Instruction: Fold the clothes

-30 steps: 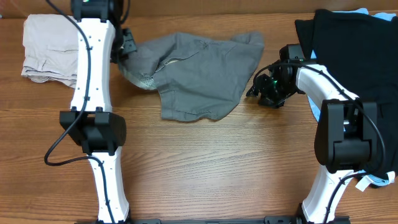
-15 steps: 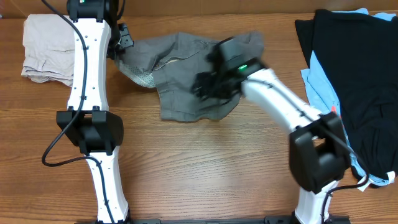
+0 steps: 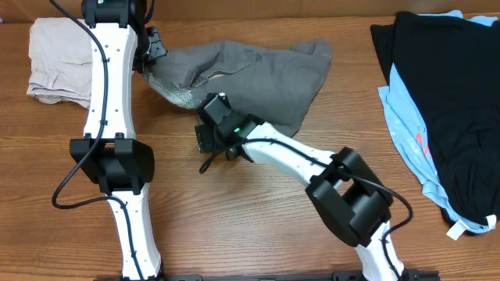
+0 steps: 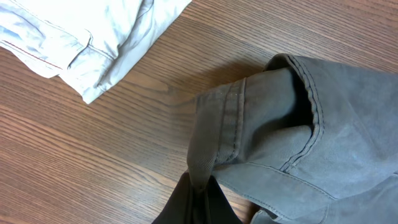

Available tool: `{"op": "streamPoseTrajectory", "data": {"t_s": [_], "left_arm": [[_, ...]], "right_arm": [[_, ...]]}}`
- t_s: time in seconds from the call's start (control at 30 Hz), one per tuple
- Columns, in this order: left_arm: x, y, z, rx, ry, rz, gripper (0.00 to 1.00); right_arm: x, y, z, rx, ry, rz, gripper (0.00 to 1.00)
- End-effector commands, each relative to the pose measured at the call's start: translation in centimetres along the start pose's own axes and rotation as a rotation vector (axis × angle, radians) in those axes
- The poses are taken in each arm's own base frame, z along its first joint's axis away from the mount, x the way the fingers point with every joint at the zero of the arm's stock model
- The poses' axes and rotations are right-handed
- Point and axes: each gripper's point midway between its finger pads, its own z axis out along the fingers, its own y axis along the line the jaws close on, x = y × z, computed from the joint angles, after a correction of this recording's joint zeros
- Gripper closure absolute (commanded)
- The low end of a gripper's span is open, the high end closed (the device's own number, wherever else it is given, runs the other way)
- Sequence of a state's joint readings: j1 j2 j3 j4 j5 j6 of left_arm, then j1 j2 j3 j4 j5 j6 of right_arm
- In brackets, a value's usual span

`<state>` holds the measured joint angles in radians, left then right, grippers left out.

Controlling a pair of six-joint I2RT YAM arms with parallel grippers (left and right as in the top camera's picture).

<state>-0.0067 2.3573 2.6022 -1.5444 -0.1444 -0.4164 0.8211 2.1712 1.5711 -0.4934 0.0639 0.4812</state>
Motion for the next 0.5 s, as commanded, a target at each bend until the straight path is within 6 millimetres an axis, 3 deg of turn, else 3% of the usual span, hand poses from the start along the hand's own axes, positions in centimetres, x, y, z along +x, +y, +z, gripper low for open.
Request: {"op": "streamPoseTrajectory", "data": {"t_s": [0.0, 0.07, 0.17, 0.27, 0.3, 0.33, 0.47], "left_arm": [[-0.3, 0.8, -0.1, -0.001, -0.002, -0.019, 0.96], [-0.4, 0.9, -0.1, -0.001, -0.003, -0.022, 0.95], [-0.4, 1.2, -0.1, -0.015, -0.006, -0.023, 0.96], [-0.5, 1.7, -0.1, -0.043, -0.014, -0.018, 0.96], [-0.6, 1.8, -0.1, -0.05, -0.017, -0.018, 0.96], [-0.6, 1.9, -0.1, -0.05, -0.017, -0.02, 0.96], [-0.7, 2.4, -0.2, -0.051, -0.016, -0.031, 0.96]], "right_arm": [[1.1, -0.9, 2.0, 0.059, 0.014, 0.018, 0.31], [1.9, -1.3, 2.6, 0.076, 0.039, 0.038, 0.32], [2.3, -1.7, 2.5, 0.092, 0.061, 0.051, 0.44], [2.4, -2.7, 2.0, 0.127, 0.096, 0.088, 0.74], [2.1, -3.9, 1.2, 0.158, 0.124, 0.111, 0.89], [1.8, -4.6, 0.7, 0.173, 0.137, 0.125, 0.96], [-0.5, -7.8, -2.4, 0.235, 0.177, 0.194, 0.96]]}}
